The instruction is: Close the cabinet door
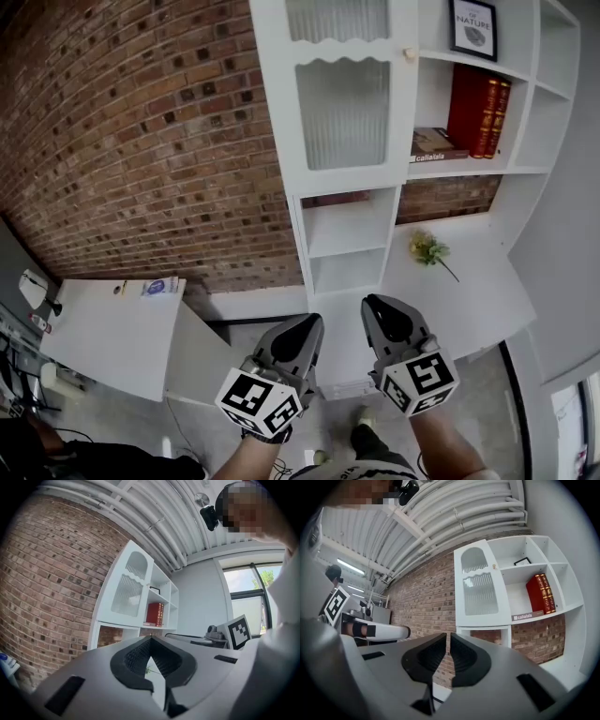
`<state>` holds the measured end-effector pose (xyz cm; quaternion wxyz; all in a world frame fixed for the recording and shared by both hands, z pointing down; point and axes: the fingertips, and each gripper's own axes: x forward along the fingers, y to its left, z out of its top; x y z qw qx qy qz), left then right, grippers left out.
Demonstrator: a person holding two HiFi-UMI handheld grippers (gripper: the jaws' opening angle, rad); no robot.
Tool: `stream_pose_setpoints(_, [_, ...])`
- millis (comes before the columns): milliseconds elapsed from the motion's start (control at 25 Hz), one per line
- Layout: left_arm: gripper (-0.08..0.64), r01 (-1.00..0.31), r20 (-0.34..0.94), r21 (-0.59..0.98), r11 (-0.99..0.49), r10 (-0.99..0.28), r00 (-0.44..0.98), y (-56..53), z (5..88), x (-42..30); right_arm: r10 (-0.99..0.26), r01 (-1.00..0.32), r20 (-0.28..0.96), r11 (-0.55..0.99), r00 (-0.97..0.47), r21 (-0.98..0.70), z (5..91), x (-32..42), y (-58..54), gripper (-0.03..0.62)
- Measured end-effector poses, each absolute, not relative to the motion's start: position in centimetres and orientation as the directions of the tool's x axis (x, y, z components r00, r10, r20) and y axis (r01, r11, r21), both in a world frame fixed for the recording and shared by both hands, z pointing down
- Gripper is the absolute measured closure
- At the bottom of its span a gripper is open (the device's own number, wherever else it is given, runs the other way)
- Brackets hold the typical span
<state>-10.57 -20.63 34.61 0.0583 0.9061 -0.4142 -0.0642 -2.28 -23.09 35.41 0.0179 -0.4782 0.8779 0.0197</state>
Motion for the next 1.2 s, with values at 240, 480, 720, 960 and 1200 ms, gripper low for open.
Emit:
stream_pose_setpoints(240, [0.549, -0.736, -0.071, 0.161, -0.657, -0.752, 0.655, -16.7, 34.7, -12.0, -0.824, -0.825, -0.040, 0.565, -0.565, 0.006, 35.9, -5.1, -18.0, 0.557])
stream_pose_setpoints(480, [0.549, -0.733, -0.080, 0.167, -0.659, -0.750, 0.656, -14.2, 34.6, -12.7, -0.824, -0.825, -0.039, 0.565, -0.565, 0.011, 36.0, -6.2, -14.7, 0.574])
stream_pose_setpoints(720, [0.549, -0.725, -0.096, 0.159, -0.670, -0.741, 0.664, -12.9, 34.1, -12.6, -0.824, -0.826, -0.051, 0.564, -0.564, 0.020, 35.5, -6.4, -13.2, 0.575])
stream_pose_setpoints(960, [0.549, -0.721, -0.111, 0.152, -0.676, -0.737, 0.667, -12.3, 33.6, -12.9, -0.820, -0.822, -0.060, 0.570, -0.569, 0.011, 34.9, -6.7, -12.7, 0.575])
stream_pose_setpoints(1200, [0.549, -0.728, -0.107, 0.146, -0.670, -0.742, 0.662, -12.6, 33.6, -13.6, -0.815, -0.817, -0.055, 0.577, -0.577, 0.015, 34.8, -7.5, -12.9, 0.575])
